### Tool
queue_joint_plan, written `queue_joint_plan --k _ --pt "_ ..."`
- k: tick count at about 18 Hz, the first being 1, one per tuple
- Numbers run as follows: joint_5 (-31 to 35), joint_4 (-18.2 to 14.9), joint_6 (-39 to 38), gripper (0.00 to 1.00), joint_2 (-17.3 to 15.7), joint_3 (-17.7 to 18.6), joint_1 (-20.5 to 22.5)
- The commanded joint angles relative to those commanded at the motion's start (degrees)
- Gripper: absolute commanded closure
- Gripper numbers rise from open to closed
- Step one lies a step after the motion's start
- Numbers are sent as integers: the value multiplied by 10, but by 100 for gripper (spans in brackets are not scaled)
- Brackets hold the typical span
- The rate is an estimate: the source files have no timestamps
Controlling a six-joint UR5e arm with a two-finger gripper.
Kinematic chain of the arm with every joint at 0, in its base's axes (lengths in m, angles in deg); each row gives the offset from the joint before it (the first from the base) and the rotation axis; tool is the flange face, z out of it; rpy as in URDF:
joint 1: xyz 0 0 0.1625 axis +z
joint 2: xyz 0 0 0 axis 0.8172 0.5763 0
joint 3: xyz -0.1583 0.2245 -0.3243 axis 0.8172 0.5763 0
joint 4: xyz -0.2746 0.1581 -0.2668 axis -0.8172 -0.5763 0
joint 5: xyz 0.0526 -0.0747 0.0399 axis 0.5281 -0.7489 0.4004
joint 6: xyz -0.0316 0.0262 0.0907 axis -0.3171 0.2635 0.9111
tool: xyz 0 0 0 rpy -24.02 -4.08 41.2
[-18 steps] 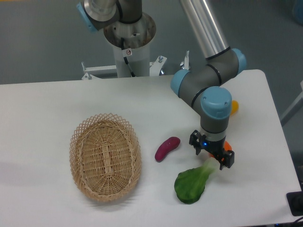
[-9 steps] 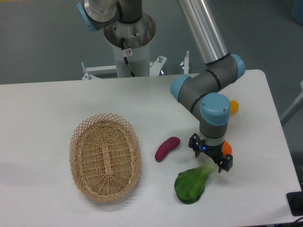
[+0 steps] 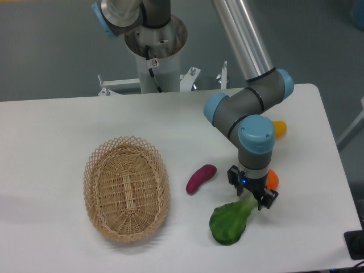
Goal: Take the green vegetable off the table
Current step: 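Lower the open gripper onto the bok choy stem, then close the gripper on the bok choy stem, then lift the bok choy up off the table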
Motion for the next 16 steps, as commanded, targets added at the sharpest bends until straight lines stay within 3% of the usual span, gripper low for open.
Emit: queue_joint_plan --k 6,7,9,12,16 --pt "-3 0 -6 72 -11 -14 3" --pt "-4 -3 -8 72 -13 -34 5" --pt "-5 -15 -7 72 -33 -41 7" --pt "-27 -57 -9 71 -63 -45 8" --pt "-51 -164 -20 70 -126 -41 3"
